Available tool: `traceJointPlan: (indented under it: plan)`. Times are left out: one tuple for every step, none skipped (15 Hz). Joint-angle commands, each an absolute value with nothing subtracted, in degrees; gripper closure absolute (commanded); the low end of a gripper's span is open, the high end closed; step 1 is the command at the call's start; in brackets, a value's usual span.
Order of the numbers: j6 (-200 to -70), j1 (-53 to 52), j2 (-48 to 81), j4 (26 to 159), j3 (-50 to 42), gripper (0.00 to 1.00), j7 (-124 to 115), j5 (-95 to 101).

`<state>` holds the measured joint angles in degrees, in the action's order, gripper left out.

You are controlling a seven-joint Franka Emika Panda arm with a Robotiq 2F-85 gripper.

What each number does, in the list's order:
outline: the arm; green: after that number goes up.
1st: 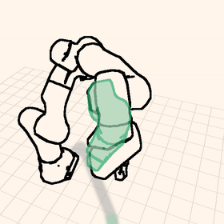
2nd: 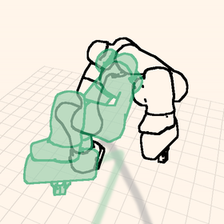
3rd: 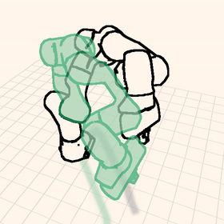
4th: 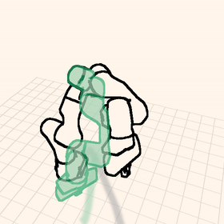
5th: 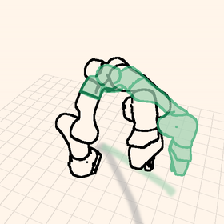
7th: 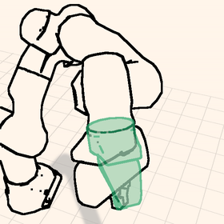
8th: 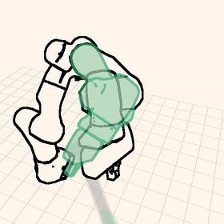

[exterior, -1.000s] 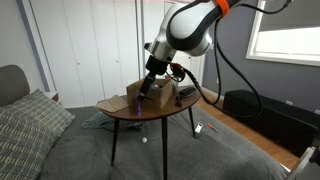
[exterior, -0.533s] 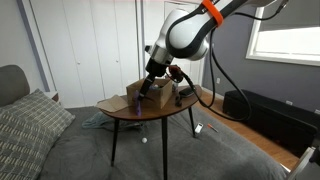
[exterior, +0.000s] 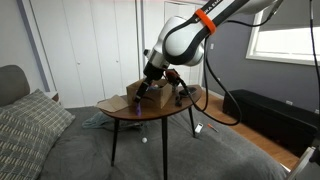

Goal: Place the purple marker in the pen holder

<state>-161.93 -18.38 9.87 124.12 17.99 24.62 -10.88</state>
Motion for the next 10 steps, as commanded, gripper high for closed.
traceJointPlan:
  plan:
    - [-163.8,-16.9,11.8,122.8,19.3,0.19,22.2,-8.8]
    - [-164.0,-16.9,12.0,122.8,19.2,0.35,21.9,-8.4]
    - [-164.1,-16.8,12.1,122.8,19.2,0.45,21.7,-8.1]
    - [-164.2,-16.7,12.1,122.8,19.2,0.51,21.4,-7.6]
    - [-164.6,-16.6,12.2,122.9,19.2,0.59,21.3,-7.3]
    - [-164.9,-16.4,12.3,122.8,19.3,0.66,21.1,-7.1]
    - [-165.4,-16.3,12.3,122.9,19.3,0.72,21.1,-6.8]
    - [-165.8,-16.3,12.4,123.0,19.2,0.74,20.9,-6.4]
    - [-166.1,-16.2,12.5,122.9,19.3,0.76,21.0,-6.4]
    - [-166.6,-16.0,12.7,122.8,19.6,0.76,21.3,-6.7]
